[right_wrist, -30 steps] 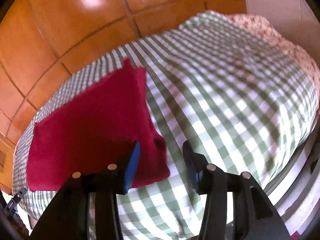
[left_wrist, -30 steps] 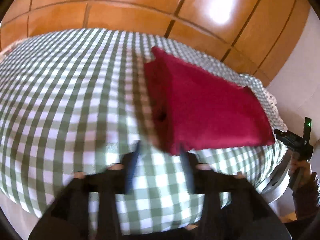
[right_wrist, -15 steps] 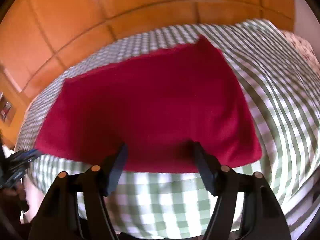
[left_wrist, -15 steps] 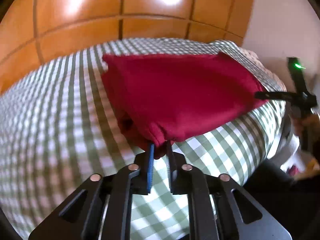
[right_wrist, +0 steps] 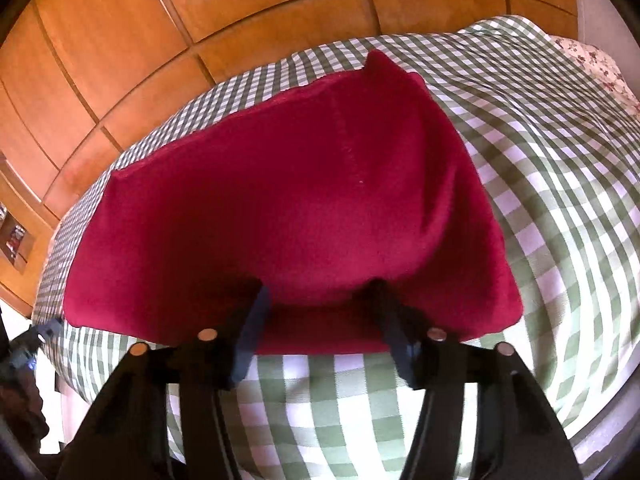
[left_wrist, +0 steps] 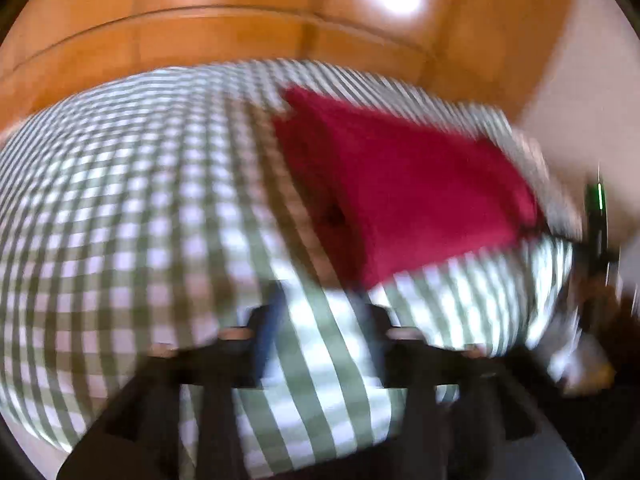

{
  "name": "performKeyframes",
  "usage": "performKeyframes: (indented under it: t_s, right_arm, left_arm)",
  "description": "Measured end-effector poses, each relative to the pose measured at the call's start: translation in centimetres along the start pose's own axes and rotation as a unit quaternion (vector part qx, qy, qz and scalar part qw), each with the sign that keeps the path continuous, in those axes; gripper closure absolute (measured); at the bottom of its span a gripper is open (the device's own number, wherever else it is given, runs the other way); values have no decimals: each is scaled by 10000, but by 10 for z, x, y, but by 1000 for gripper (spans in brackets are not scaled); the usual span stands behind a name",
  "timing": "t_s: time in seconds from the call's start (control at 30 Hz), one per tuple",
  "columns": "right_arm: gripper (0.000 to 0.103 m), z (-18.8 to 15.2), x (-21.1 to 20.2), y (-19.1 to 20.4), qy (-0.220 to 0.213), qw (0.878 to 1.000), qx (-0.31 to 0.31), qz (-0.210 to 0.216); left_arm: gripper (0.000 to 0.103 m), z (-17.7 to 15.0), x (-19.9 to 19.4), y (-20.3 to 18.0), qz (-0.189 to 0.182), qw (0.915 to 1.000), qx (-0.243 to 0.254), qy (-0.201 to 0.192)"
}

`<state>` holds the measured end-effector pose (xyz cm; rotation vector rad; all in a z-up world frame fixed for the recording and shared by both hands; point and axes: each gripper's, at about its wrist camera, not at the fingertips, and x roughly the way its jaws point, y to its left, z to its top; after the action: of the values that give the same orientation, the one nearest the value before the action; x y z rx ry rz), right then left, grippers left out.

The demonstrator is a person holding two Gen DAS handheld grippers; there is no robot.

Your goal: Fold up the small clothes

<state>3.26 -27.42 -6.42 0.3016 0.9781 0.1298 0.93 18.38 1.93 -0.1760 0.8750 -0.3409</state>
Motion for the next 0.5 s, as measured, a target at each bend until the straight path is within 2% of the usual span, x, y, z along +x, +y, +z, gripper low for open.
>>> performKeyframes:
  t_s: [0.1,0.13,0.33,0.47,0.5]
  right_arm:
    - [28,0,3,8,-1,9998,-150,-92]
    - [26,0,4,10,-6,9998,-174,-113]
    - [18,-2,6,14,-8,9998,-200,-83]
    - [14,-2,8,17,-20,9997,-224,-94]
    - [14,-3,8,18,-28,9996,-248,-112]
  left_arm:
    - [47,28,5,19,-414,9936,-1031,-205]
    - [47,39,10,22,-439,9913,-1221,-231]
    - [47,102,61,8,-445,9902,-1323,-27]
    - [47,117,102,11,-318,9877,-1489,358]
    - [47,121,118,10,-241,9875,-1449,578]
